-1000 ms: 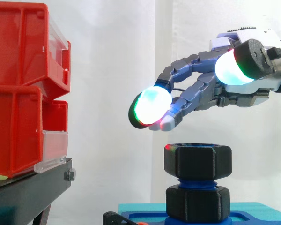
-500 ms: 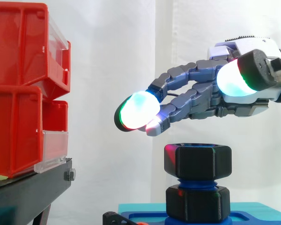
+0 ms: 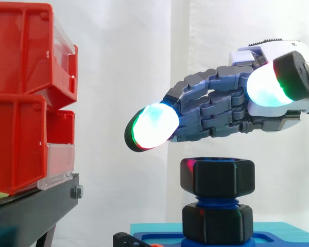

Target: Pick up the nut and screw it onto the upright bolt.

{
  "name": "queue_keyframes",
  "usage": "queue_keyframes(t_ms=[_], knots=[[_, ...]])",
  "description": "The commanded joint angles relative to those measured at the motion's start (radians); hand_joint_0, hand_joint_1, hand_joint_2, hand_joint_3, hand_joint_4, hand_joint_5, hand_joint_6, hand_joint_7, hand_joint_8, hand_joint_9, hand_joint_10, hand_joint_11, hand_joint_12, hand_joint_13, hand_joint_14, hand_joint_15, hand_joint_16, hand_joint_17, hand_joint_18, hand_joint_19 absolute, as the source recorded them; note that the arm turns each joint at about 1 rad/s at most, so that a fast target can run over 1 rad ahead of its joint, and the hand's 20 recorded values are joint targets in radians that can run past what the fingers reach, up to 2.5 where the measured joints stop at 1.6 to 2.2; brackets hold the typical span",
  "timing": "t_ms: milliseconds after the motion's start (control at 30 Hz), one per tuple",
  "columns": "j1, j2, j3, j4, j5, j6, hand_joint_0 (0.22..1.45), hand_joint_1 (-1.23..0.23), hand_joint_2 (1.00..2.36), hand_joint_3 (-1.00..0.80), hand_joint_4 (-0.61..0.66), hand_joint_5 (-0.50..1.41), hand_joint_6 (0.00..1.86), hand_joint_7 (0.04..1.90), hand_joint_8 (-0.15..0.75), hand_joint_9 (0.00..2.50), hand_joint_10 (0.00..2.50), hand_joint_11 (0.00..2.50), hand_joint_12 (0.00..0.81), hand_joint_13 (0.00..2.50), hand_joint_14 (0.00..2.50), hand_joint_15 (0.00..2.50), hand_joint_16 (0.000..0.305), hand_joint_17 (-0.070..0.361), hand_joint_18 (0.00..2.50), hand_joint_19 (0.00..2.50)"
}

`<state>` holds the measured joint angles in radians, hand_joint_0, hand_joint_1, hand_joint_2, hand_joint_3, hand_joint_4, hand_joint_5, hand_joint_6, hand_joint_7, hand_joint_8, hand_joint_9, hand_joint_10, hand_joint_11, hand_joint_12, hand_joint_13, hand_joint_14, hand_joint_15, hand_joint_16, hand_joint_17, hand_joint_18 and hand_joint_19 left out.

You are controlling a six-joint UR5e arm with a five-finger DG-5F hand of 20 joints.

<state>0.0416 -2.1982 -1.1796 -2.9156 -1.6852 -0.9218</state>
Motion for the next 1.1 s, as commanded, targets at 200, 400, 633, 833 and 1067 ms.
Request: queue_keyframes(t_ms=[200,400,633,833,1067], knots=[[0.009,0.0,-0.046,0.01,0.002,0.001,0.36,-0.56,1.0,-0.5,0.13,-0.26,0.5,0.56,0.244,0.08,0.0,0.0,0.409,0.0,0.0,0.0,0.062,0.14,0.0,0.0],[0.018,0.0,-0.067,0.099,0.021,0.023,0.37,-0.54,1.0,-0.5,0.13,-0.26,0.5,0.56,0.246,0.09,0.0,0.0,0.407,0.0,0.0,0.0,0.062,0.139,0.0,0.0],[0.017,0.0,-0.067,0.096,0.019,0.035,0.37,-0.53,1.0,-0.5,0.14,-0.26,0.5,0.57,0.248,0.11,0.0,0.0,0.405,0.01,0.0,0.0,0.061,0.137,0.0,0.0],[0.017,0.0,-0.067,0.095,0.019,0.032,0.38,-0.53,1.0,-0.5,0.16,-0.24,0.5,0.59,0.254,0.13,0.0,0.0,0.403,0.03,0.0,0.0,0.06,0.136,0.0,0.0],[0.018,0.0,-0.067,0.088,0.021,0.035,0.38,-0.53,1.0,-0.5,0.17,-0.23,0.5,0.61,0.258,0.16,0.0,0.0,0.401,0.04,0.0,0.0,0.06,0.135,0.0,0.0]])
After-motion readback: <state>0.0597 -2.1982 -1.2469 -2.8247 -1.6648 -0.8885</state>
